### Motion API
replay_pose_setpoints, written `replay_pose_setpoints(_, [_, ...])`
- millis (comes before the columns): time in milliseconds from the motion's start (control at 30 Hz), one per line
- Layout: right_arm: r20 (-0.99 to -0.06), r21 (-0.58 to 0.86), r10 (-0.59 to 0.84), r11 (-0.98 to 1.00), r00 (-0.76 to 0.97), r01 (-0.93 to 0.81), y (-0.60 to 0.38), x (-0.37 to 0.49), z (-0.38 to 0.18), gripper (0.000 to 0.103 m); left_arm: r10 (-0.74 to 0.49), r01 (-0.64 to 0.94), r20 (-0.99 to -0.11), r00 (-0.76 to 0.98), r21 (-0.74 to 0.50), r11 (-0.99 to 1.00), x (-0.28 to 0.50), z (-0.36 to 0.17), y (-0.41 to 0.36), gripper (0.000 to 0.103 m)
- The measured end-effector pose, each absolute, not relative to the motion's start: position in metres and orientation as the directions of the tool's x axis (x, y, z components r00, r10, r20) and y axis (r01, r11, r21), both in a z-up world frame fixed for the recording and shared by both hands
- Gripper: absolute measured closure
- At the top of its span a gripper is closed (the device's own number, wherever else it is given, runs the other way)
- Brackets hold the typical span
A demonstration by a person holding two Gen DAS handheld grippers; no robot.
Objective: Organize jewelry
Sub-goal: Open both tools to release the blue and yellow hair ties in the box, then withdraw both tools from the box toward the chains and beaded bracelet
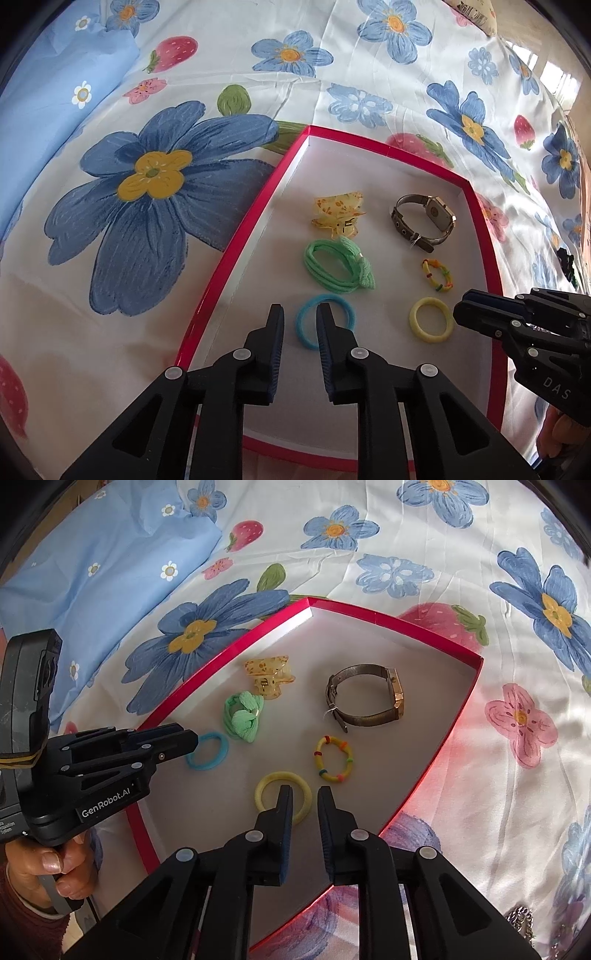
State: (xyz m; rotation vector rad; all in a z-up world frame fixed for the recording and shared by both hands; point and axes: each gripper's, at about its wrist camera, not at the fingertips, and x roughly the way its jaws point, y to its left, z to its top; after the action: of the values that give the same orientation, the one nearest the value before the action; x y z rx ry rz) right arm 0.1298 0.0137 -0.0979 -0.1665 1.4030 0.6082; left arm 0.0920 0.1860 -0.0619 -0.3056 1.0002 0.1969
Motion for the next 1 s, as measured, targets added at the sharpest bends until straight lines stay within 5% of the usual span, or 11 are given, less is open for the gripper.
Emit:
replay_pose_setpoints(333, [-0.919, 0.287, 0.373, 0.855, 0.127, -0.432, -0.016, 0.119, -0.059, 0.062, -0.007, -0.314, -0.812, 0.584, -0.235, 0.92, 0.062, -0.036, 0.18, 0.049])
replay_pose_setpoints(1000, [-0.921, 0.214, 0.261, 0.959, 0.29, -0.185, -0.165, 0.071, -0.006, 0.056, -0.159, -0.118, -0.795, 0.586, -0.277, 0.954, 0.055, -0.009, 0.095, 0.04])
